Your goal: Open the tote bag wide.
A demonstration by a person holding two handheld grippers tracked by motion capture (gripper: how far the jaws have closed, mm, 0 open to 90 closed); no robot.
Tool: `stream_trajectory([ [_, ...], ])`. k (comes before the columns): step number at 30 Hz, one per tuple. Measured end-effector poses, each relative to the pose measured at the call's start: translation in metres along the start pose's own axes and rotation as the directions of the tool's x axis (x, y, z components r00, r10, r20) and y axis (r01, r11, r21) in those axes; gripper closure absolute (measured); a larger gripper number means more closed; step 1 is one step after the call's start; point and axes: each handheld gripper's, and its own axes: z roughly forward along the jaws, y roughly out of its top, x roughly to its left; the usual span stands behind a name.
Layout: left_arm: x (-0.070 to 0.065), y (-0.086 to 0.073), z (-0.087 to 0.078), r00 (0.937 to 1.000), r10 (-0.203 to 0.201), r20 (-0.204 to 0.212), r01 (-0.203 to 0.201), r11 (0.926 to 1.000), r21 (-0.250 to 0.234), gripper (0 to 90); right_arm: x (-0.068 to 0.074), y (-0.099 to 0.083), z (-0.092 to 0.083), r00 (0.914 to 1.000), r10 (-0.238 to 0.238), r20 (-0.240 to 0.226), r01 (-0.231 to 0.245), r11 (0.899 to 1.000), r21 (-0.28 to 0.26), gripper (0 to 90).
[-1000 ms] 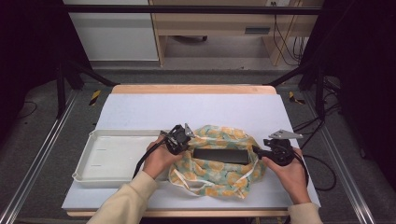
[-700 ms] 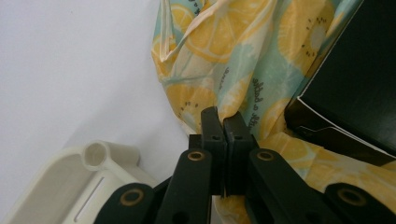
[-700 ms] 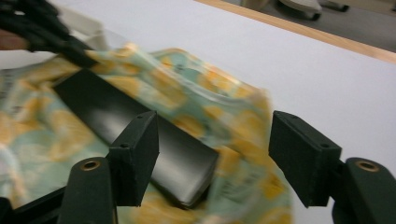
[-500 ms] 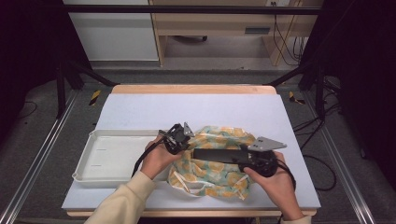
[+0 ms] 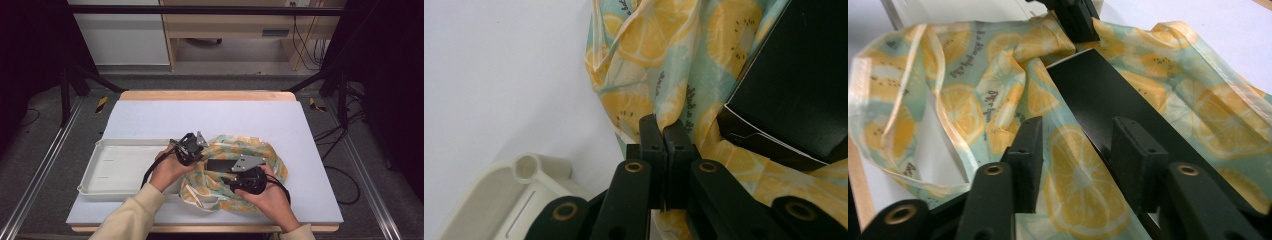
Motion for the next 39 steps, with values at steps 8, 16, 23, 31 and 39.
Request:
stream_trajectory([
  [8, 0.002, 0.0, -0.003, 1.0, -0.005, 0.0, 0.005, 1.0, -0.005, 89.7, 0.003, -0.002, 0.001, 0.9982, -0.049, -0.036, 0.048, 0.999, -0.006, 86.4],
  [16, 0.004, -0.001, -0.005, 0.9999, -0.011, 0.0, 0.011, 0.9999, -0.008, 89.6, 0.008, -0.009, -0.001, 0.993, -0.054, -0.104, 0.055, 0.998, 0.003, 90.0],
  [23, 0.01, 0.0, -0.002, 0.9992, -0.006, -0.038, 0.007, 0.9999, 0.009, 89.5, 0.013, -0.029, 0.007, 0.984, -0.032, -0.175, 0.043, 0.997, 0.06, 90.0],
  [31, 0.01, 0.002, 0.003, 0.9985, 0.004, -0.054, -0.003, 0.9995, 0.03, 89.4, 0.018, -0.036, 0.015, 0.9761, -0.043, -0.213, 0.068, 0.992, 0.109, 90.0],
  [39, 0.004, -0.002, 0.001, 0.9994, 0.012, -0.033, -0.011, 0.9997, 0.022, 90.0, 0.007, -0.033, 0.005, 0.9887, 0.008, -0.15, -0.002, 0.999, 0.045, 72.3],
])
